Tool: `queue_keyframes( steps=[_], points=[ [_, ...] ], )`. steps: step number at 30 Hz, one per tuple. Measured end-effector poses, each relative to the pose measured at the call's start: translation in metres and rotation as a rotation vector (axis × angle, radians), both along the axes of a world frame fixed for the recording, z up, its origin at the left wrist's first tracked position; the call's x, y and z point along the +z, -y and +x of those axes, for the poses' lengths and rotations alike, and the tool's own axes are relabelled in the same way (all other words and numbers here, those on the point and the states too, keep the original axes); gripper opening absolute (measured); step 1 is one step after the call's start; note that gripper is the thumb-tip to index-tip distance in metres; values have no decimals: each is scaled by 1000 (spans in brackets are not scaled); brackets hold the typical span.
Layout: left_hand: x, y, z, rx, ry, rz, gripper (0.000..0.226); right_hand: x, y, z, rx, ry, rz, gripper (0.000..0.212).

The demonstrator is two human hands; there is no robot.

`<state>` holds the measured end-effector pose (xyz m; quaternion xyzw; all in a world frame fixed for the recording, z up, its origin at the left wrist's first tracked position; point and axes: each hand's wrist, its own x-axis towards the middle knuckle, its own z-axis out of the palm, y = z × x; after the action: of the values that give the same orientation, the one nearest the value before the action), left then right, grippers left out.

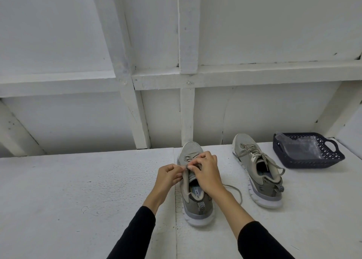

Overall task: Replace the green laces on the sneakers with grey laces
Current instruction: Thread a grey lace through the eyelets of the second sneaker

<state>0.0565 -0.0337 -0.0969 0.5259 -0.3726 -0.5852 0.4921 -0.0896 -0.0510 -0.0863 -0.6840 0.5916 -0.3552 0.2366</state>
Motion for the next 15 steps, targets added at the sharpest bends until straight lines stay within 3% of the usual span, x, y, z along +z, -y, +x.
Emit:
queue_keyframes(
  steps=[5, 11, 15],
  points=[
    [-3, -1, -3, 16, -63, -1, 25, 1, -2, -3, 12, -112, -42, 8],
    [-5, -4, -4, 17, -12, -53, 20, 2, -3, -5, 67, -230, -80, 19],
    [-3, -8, -7, 5, 23, -103, 17, 3, -6, -6, 58, -173, -55, 16]
  ],
)
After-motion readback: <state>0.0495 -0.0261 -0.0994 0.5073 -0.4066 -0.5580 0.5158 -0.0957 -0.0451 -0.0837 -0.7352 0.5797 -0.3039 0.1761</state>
